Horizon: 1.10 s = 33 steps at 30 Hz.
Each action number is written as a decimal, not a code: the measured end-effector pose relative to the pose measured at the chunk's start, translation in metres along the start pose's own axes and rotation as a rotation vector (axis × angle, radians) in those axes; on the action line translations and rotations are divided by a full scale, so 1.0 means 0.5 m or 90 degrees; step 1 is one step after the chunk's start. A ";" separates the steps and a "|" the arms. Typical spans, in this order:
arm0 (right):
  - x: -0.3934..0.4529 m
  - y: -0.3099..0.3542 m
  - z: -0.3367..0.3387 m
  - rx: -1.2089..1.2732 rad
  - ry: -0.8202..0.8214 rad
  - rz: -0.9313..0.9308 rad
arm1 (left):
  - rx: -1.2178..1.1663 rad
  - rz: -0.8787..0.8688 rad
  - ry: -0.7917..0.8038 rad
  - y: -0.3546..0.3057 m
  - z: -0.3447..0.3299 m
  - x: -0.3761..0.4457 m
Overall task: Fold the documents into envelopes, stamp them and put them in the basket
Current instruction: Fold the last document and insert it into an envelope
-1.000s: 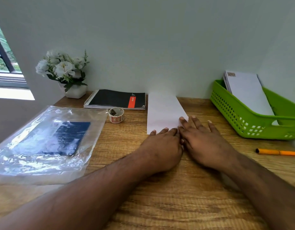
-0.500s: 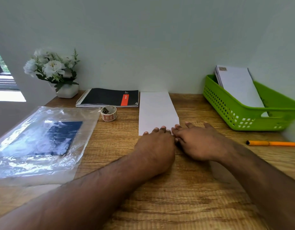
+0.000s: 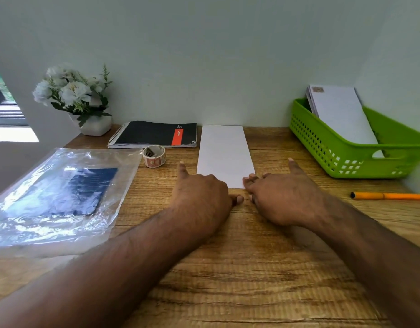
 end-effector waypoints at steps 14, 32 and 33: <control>0.018 -0.017 0.041 -0.105 -0.298 0.161 | -0.306 -0.130 -0.124 0.037 0.015 0.050; -0.017 -0.166 0.032 0.168 -0.776 -0.077 | -1.167 -0.016 -0.435 0.136 0.032 0.059; -0.006 -0.166 0.023 0.225 -0.683 -0.058 | -1.088 0.046 -0.353 0.139 0.019 0.070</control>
Point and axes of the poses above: each hand's wrist, its own x-axis towards the middle knuckle, its own z-axis out of the back of the hand, y = z × x, the point moved 4 cm from there along x, towards the middle knuckle, and after that the axes turned 10 degrees about z, right-handed, at the moved point
